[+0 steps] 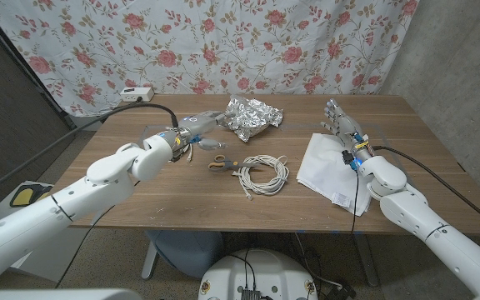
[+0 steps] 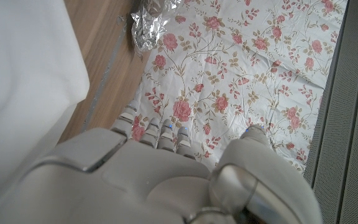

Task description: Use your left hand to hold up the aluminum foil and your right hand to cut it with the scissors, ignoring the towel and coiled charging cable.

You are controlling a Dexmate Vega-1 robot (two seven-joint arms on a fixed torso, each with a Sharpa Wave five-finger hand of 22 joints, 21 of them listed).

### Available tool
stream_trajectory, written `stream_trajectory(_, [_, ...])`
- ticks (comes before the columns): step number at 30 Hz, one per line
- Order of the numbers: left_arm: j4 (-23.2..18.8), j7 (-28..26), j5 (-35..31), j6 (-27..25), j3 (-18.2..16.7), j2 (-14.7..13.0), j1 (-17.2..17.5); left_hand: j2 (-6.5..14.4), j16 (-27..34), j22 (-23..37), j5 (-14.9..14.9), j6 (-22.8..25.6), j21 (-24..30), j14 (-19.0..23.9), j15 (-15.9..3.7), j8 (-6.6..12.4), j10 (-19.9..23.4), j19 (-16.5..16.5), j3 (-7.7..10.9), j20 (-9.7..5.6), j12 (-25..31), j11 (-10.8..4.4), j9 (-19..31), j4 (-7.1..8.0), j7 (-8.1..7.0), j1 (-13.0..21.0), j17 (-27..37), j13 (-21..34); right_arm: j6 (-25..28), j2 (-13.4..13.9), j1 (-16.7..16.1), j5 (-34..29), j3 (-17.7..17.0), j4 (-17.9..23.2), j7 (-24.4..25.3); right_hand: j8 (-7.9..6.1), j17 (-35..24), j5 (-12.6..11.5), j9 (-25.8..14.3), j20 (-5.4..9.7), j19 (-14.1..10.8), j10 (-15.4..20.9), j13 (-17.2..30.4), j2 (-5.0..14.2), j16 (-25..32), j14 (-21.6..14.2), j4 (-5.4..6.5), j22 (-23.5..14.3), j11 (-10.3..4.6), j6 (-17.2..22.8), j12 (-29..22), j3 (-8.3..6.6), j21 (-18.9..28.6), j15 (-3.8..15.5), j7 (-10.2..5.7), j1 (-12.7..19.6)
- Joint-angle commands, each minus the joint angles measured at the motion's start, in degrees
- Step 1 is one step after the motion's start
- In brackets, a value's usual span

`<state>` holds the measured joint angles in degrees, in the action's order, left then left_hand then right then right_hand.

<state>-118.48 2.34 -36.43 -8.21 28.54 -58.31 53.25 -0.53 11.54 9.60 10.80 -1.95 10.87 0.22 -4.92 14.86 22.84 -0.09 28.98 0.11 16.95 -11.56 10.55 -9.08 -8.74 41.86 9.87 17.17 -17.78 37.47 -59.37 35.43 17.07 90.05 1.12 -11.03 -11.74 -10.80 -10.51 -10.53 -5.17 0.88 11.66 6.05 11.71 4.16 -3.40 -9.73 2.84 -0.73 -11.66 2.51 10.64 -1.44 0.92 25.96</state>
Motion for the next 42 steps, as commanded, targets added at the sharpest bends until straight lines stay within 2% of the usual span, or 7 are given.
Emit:
stream_trajectory(1, [-0.17, 0.91, -3.21, -0.04, 0.99, 0.69, -0.65, -0.16, -0.11, 0.18, -0.20, 0.90, 0.05, 0.30, -0.09, 0.58, 0.42, 0.65, -0.27, -0.02, -0.10, -0.06, 0.28, 0.13, -0.46, 0.59, 0.19, 0.27, -0.02, 0.01, -0.09, 0.05, -0.08, 0.09, -0.02, -0.17, -0.05, 0.06, -0.26, -0.06, 0.15, 0.01, 0.21, -0.02, 0.21, 0.65, -0.41, -0.20, -0.17, 0.00, -0.18, 0.04, 0.31, -0.07, -0.24, 0.59])
stream_trajectory(9, [0.35, 2.43, -2.03, 1.18, 0.99, 0.81, -0.93, -0.25, -0.13, 0.18, -0.26, 0.32, 0.02, 0.40, -0.12, 0.06, 0.72, 0.65, -0.49, 0.04, -0.11, -0.14, 0.28, 0.16, -0.61, 0.51, 0.19, 0.38, 0.05, -0.04, -0.18, 0.21, -0.09, -0.01, -0.05, -0.16, -0.06, 0.12, -0.26, -0.01, 0.14, -0.03, 0.21, 0.00, 0.23, 0.66, -0.49, -0.20, -0.15, 0.00, -0.17, -0.02, 0.32, -0.01, -0.22, 0.60])
stream_trajectory(13, [0.82, 3.58, -1.43, 1.92, 1.21, 0.80, -1.42, -0.16, -0.55, 0.18, -0.29, -0.75, -0.11, -0.64, -0.46, -0.72, 0.37, 0.35, -0.57, -0.69, -0.45, -0.16, 0.28, 0.11, -0.38, 0.70, 0.19, 0.50, 0.22, -0.21, -0.15, 0.45, -0.09, -0.22, 0.03, -0.16, -0.07, 0.14, -0.26, -0.01, 0.15, -0.06, 0.21, 0.03, 0.26, 0.64, -0.53, -0.20, -0.15, -0.02, -0.16, -0.07, 0.31, -0.05, -0.25, 0.61])
stream_trajectory(18, [1.17, 4.46, -2.05, 2.00, 1.87, 1.09, -1.82, -0.05, -0.61, 0.18, -0.29, -1.02, -0.16, -0.82, -0.59, -0.94, 0.47, 0.21, -0.57, -0.80, -0.49, -0.21, 0.28, 0.10, -0.23, 0.79, 0.19, 0.55, -0.15, -0.28, 0.07, 0.18, 0.18, -0.85, -0.44, -0.21, -0.08, 0.17, -0.26, -0.04, 0.18, -0.05, 0.21, 0.06, 0.27, 0.64, -0.57, -0.20, -0.24, 0.11, -0.17, -0.12, 0.30, -0.05, -0.30, 0.63])
stream_trajectory(26, [1.83, 3.77, -2.62, 2.46, 2.27, 1.58, -1.64, 0.11, -0.56, 0.18, -0.27, -1.09, -0.16, -0.76, -0.62, -1.11, 0.77, 0.16, -0.56, -0.80, -0.45, -0.22, 0.29, 0.10, -0.10, 0.91, 0.19, 0.62, -0.21, -0.71, 0.27, 1.25, 0.08, -1.46, -1.09, -0.20, -0.08, 0.20, -0.26, -0.03, 0.16, -0.01, 0.20, 0.11, 0.29, 0.65, -0.68, -0.20, -0.45, 0.10, -0.19, -0.22, 0.32, -0.10, -0.40, 0.71])
stream_trajectory(31, [2.46, 3.87, -3.54, 2.86, 3.09, 2.02, -1.92, 0.50, -0.46, 0.17, -0.24, 1.75, -0.10, -0.56, -0.69, -0.35, 1.13, 0.28, -0.53, -0.89, -0.47, -0.24, 0.33, 0.05, 0.06, 1.29, 0.18, 0.80, -0.41, -1.22, 0.21, 2.65, -0.28, -1.73, -1.64, -0.19, -0.07, 0.22, -0.26, -0.02, 0.15, 0.09, 0.20, 0.13, 0.34, 0.52, -0.80, -0.20, -0.43, 0.09, -0.22, -0.31, 0.32, -0.07, -0.29, 0.84])
stream_trajectory(42, [3.77, 2.65, -4.75, 4.17, 3.97, 2.93, -2.28, 0.61, -0.33, 0.16, -0.25, 2.63, -0.02, -0.18, -0.84, -0.36, 1.61, 0.52, -0.60, -0.88, -0.42, -0.23, 0.34, -0.02, -0.16, 1.56, 0.17, 0.92, -0.23, -1.18, 0.37, 2.57, -0.13, -2.25, -1.78, -0.14, -0.07, 0.27, -0.26, 0.00, 0.14, 0.38, 0.20, 0.25, 0.41, 0.38, -0.99, -0.20, -0.54, -0.03, -0.33, -0.50, 0.33, -0.17, -0.16, 1.02])
